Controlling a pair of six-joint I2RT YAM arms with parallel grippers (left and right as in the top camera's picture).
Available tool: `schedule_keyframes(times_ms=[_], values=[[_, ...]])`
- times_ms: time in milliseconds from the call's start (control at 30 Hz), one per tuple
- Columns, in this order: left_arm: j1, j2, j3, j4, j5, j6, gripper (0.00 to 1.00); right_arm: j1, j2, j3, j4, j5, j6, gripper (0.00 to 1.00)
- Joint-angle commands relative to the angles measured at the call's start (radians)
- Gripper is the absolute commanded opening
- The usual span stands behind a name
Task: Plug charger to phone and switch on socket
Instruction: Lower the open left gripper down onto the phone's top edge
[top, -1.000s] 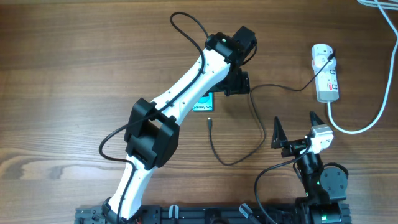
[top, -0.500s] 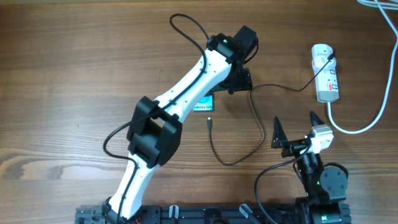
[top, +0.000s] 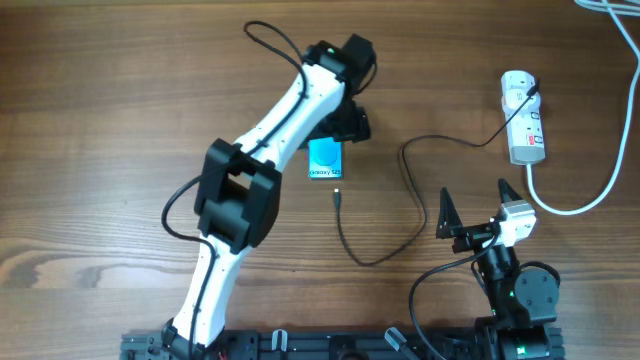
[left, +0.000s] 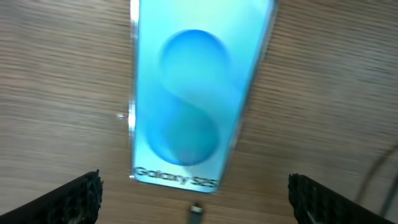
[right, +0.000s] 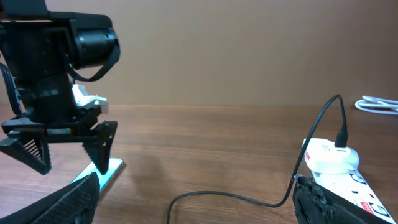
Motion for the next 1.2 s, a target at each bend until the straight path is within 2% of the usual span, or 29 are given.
schedule_keyframes(times_ms=[0,200,733,867,1167], values=[[0.010,0.006,0.014,-0.008,-0.010,0.036,1.00,-0.001,-0.008,-0.001,0.002,0.009,-0.009,1.00],[0.009,0.010,0.014,0.010,-0.006,0.111,1.00,-0.001,-0.008,-0.001,0.003,0.009,-0.009,1.00],[0.010,0.010,0.014,0.034,-0.018,0.114,1.00,-0.001,-0.008,-0.001,0.003,0.009,-0.008,1.00],[0.010,0.011,0.014,0.033,-0.018,0.188,1.00,-0.001,-0.008,-0.001,0.003,0.009,-0.009,1.00],[0.011,0.011,0.013,0.025,-0.018,0.188,1.00,-0.001,-0.008,-0.001,0.003,0.009,-0.009,1.00]])
